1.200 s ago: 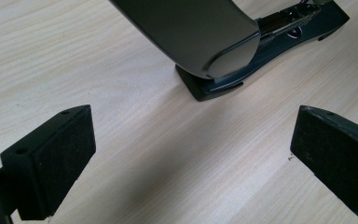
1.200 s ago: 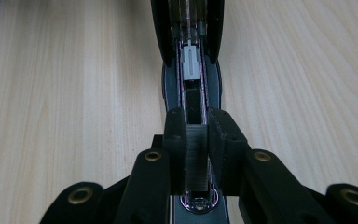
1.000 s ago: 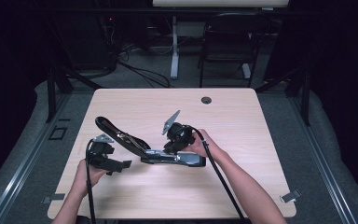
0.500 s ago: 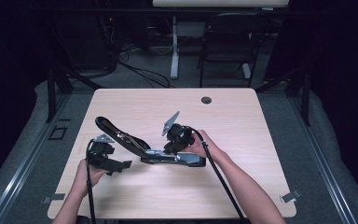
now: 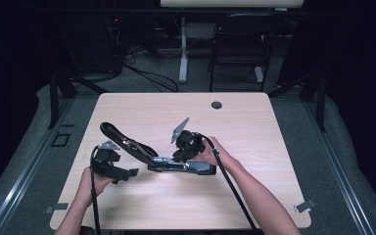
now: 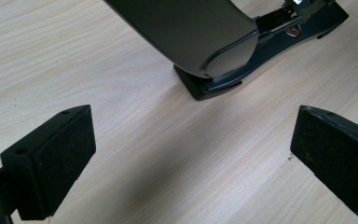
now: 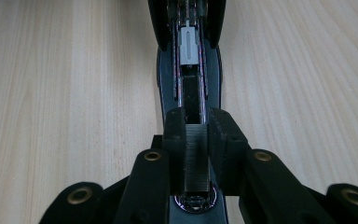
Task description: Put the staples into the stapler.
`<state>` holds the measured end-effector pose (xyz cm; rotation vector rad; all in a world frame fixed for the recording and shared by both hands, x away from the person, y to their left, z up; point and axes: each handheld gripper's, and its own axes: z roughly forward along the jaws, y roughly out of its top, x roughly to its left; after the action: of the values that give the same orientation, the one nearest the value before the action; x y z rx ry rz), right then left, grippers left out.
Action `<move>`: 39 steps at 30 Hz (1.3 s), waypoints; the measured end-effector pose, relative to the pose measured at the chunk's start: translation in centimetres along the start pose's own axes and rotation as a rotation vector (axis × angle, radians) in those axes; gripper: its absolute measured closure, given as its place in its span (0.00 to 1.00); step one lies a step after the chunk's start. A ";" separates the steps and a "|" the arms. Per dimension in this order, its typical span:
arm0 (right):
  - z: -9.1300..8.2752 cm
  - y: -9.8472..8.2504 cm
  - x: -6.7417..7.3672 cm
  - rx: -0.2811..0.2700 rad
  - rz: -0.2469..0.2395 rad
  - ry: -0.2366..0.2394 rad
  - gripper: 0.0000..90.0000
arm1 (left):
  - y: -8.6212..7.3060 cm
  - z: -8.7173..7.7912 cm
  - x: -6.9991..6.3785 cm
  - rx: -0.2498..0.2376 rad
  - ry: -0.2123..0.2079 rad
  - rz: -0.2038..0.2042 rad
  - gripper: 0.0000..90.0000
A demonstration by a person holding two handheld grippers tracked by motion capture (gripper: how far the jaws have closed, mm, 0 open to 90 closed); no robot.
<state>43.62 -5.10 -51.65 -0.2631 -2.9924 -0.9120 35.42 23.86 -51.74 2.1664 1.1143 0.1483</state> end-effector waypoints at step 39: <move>-0.4 -1.1 0.0 0.005 0.011 0.001 0.80 | 0.0 0.0 0.0 0.006 0.002 -0.001 0.00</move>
<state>43.41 -6.22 -51.98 -0.2790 -2.9885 -0.9026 35.44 23.87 -51.74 2.1711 1.1177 0.1468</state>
